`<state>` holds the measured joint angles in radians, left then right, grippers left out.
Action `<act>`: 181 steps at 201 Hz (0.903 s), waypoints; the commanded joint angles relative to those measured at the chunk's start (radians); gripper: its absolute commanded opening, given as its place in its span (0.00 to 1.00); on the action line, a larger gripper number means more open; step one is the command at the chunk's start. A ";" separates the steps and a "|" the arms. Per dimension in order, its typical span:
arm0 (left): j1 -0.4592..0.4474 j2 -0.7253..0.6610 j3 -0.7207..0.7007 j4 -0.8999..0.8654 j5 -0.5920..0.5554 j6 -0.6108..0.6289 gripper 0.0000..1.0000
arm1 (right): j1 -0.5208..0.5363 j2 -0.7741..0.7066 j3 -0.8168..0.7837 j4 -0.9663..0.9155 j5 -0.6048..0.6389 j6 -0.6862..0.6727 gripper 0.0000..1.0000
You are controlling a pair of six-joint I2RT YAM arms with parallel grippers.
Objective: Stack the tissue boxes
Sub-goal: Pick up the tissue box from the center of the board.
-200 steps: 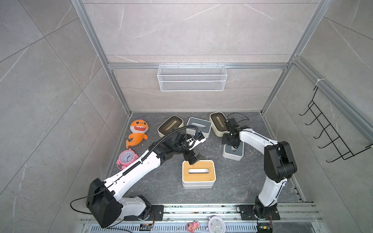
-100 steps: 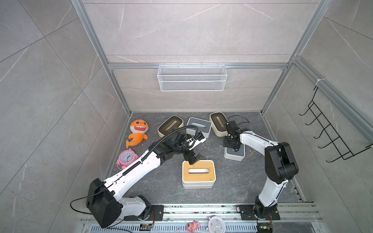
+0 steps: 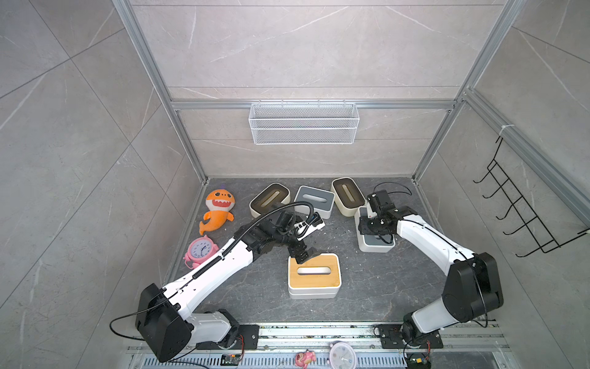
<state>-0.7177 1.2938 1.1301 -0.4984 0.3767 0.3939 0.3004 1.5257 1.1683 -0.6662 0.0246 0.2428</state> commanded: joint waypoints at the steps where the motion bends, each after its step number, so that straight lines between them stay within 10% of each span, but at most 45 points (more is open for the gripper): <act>1: 0.025 -0.004 0.060 -0.028 0.024 -0.021 1.00 | 0.000 -0.055 0.014 -0.080 -0.030 -0.105 0.46; 88: 0.073 -0.390 -0.112 -0.147 -0.313 -0.834 1.00 | 0.095 -0.247 0.013 -0.087 -0.165 -0.447 0.47; 181: 0.138 -0.828 -0.234 -0.379 -0.159 -1.361 1.00 | 0.254 -0.190 0.235 -0.373 -0.345 -0.821 0.48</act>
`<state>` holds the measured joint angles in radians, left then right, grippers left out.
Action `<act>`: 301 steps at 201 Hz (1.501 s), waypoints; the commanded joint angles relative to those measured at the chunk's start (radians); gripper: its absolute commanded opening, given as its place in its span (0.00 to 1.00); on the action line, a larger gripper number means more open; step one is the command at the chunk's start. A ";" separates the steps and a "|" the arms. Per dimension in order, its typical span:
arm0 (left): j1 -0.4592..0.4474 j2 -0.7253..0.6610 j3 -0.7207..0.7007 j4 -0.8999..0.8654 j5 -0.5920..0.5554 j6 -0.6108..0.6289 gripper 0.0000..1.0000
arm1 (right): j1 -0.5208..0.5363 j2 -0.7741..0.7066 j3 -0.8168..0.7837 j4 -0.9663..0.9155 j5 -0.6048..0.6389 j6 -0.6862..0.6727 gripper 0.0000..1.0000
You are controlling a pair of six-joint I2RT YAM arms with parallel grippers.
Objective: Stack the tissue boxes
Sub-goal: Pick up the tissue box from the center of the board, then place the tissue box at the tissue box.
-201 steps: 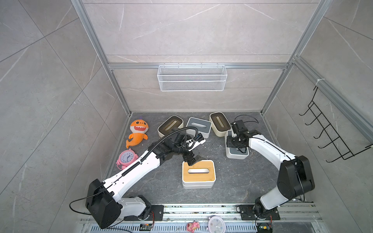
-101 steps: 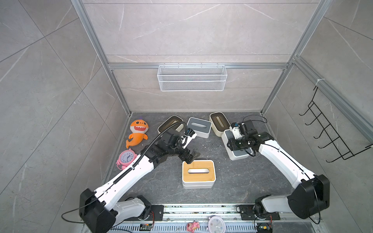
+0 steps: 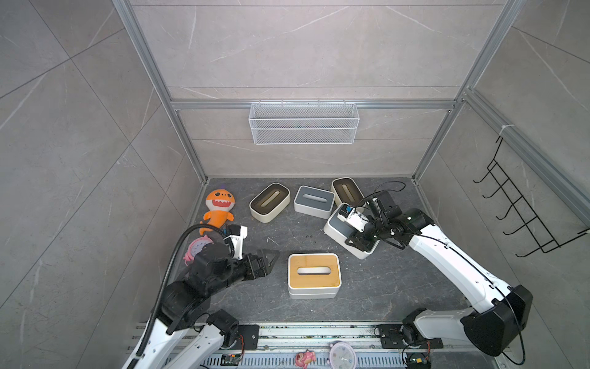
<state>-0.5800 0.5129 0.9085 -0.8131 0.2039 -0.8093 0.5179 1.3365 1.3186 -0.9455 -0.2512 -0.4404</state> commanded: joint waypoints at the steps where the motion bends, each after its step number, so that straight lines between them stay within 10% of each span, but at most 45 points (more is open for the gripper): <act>1: 0.000 -0.047 -0.013 -0.067 0.015 -0.158 1.00 | 0.039 0.000 0.085 -0.096 -0.072 -0.140 0.48; 129: 0.000 0.040 0.042 -0.210 0.014 -0.080 1.00 | 0.403 0.034 0.141 -0.164 0.003 -0.225 0.48; 301: 0.000 -0.058 -0.010 -0.156 0.120 -0.054 1.00 | 0.540 0.174 0.212 -0.189 0.105 -0.091 0.47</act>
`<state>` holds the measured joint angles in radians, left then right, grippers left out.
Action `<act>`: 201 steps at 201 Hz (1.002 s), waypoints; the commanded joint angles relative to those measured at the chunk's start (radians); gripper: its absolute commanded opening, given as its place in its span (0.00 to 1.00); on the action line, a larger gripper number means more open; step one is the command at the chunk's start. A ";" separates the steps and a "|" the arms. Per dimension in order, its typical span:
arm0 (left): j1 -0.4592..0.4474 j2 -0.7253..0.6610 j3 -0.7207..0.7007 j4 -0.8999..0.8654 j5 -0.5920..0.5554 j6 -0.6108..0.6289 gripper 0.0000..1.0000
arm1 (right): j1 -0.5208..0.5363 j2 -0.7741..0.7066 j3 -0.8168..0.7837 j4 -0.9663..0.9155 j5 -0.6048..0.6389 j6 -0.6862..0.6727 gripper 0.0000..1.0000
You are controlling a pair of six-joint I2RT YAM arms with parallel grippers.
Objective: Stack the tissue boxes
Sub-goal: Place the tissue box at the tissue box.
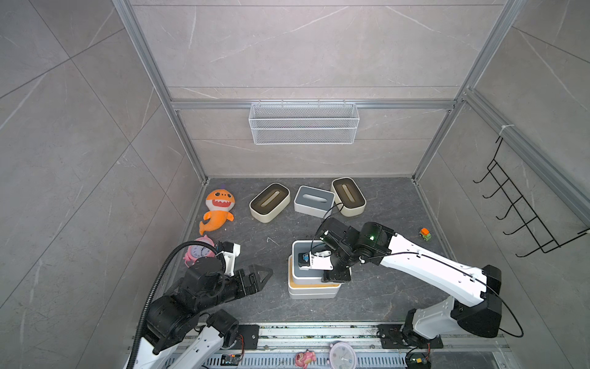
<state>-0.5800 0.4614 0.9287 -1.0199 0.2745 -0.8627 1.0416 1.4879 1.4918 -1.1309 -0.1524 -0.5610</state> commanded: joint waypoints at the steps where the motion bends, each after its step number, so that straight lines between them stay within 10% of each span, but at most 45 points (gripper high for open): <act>1: 0.000 -0.006 -0.031 0.051 0.050 -0.001 1.00 | 0.017 0.023 0.038 -0.003 0.006 0.030 0.47; 201: 0.001 0.013 -0.077 0.090 0.062 -0.005 1.00 | 0.040 0.057 -0.028 0.071 -0.001 0.047 0.47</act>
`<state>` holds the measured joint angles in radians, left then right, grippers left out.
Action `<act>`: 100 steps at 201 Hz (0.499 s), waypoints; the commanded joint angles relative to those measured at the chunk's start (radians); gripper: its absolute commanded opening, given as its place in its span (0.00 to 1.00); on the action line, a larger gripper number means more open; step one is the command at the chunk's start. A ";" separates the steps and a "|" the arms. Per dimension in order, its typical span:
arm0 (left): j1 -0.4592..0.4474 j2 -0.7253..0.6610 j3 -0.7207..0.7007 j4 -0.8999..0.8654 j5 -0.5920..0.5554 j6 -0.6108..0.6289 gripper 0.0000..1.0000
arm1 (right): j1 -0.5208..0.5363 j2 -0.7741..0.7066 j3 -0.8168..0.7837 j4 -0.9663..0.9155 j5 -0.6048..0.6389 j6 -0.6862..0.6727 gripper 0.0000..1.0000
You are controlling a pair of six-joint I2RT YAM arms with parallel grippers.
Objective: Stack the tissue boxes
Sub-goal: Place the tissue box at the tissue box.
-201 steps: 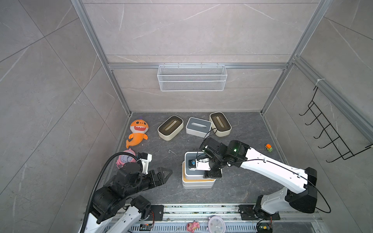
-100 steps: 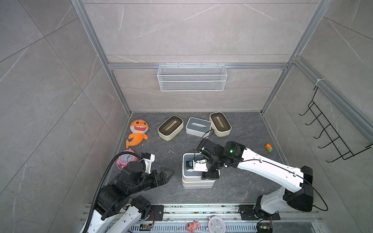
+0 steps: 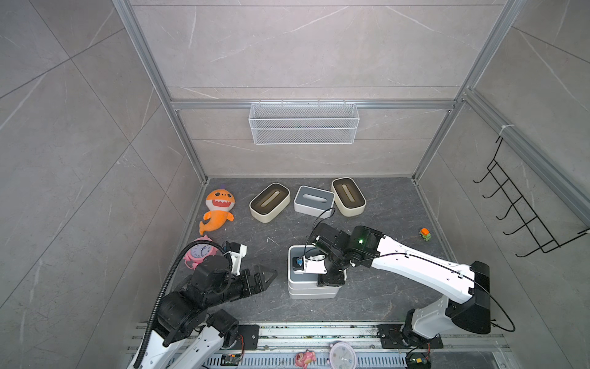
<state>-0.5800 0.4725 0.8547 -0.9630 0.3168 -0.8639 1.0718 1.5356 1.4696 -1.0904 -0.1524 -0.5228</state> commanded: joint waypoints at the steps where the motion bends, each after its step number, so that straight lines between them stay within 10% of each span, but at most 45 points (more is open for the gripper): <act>1: 0.001 0.003 -0.003 0.033 0.020 -0.003 1.00 | 0.010 0.010 -0.006 0.030 -0.002 0.009 0.47; 100: 0.001 -0.001 -0.008 0.032 0.024 0.001 1.00 | 0.011 0.026 -0.002 0.034 0.001 0.007 0.47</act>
<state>-0.5800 0.4728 0.8513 -0.9596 0.3176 -0.8639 1.0771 1.5520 1.4696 -1.0760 -0.1524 -0.5228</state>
